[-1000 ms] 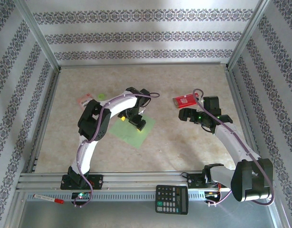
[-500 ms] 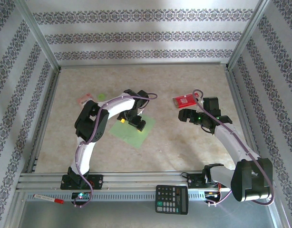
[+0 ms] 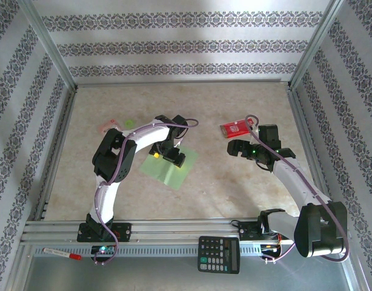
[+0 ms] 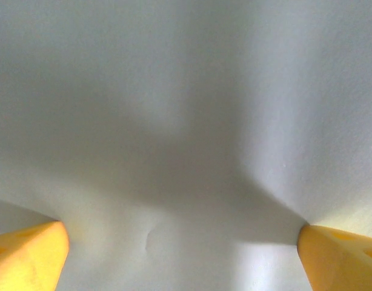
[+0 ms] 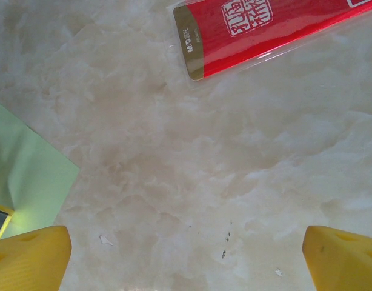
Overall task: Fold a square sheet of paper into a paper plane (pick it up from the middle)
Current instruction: Fold the square sheet of paper in half at the bottom-center of the table.
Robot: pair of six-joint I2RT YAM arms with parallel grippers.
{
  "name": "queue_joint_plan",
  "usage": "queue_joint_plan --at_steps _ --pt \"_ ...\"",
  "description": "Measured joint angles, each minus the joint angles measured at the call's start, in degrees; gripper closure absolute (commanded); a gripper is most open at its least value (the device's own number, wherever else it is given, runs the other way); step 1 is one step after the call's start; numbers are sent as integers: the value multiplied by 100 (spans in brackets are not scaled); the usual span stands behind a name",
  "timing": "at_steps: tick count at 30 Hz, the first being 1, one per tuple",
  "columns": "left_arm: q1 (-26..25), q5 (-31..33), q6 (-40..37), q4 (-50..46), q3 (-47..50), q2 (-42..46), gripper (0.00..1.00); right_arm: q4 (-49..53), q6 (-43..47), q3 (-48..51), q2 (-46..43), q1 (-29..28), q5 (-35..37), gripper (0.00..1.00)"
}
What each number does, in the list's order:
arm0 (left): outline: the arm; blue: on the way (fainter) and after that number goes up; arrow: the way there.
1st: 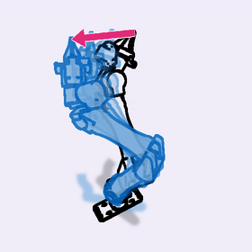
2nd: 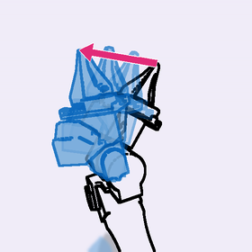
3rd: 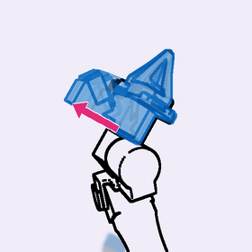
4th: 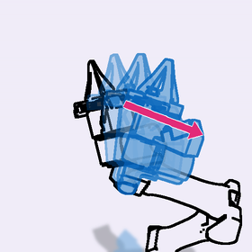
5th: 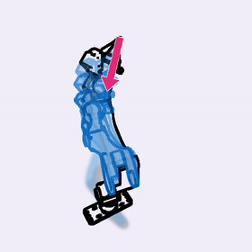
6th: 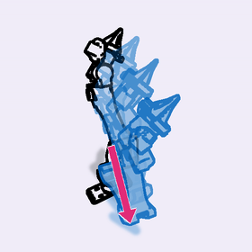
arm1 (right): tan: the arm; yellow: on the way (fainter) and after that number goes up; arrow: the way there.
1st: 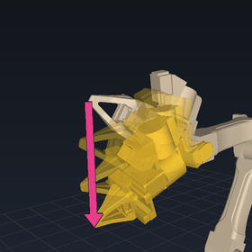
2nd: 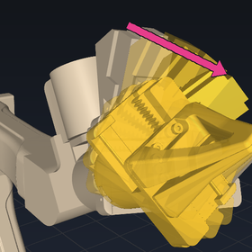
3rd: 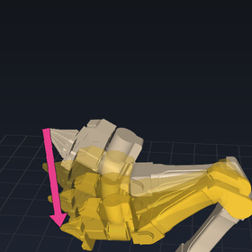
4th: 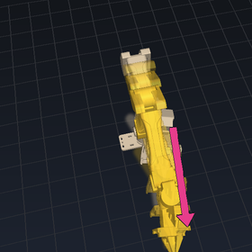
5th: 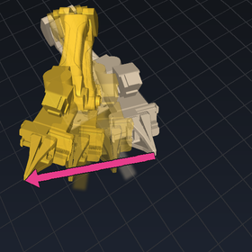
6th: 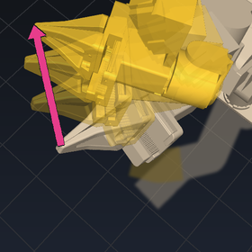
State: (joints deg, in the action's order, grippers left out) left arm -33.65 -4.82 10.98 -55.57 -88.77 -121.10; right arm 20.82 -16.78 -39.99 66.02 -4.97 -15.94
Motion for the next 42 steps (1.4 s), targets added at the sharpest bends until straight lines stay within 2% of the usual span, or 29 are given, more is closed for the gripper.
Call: queue_joint_plan --at_steps 6,10,16,21,23,25,28,33,36,42 --pt "-4 -11 48 114 116 74 8 -2 -2 2 0 0 0 2" --pt "-7 -31 114 212 210 151 15 -4 -24 4 0 0 0 2" --pt "-11 -37 238 341 330 249 37 -4 -72 4 2 0 -2 2" --pt "-9 -142 365 605 568 437 67 -7 -107 4 2 0 -24 2" --pt "-11 -374 455 826 748 577 76 -9 -111 4 9 0 -50 2" --pt "-11 -695 566 1073 960 791 80 -9 -129 4 24 0 -79 2" --pt "-9 -1453 863 1707 1399 1353 82 2 -131 -2 46 -2 -122 3" --pt "-11 -2769 1873 3473 2306 2516 82 166 -129 -162 46 -7 -291 2" --pt "-9 -3053 2326 4234 2614 2728 82 186 -151 -295 57 -92 -505 2" --pt "-9 -3346 3042 5278 3222 2312 81 164 -308 -315 326 -743 -872 7"
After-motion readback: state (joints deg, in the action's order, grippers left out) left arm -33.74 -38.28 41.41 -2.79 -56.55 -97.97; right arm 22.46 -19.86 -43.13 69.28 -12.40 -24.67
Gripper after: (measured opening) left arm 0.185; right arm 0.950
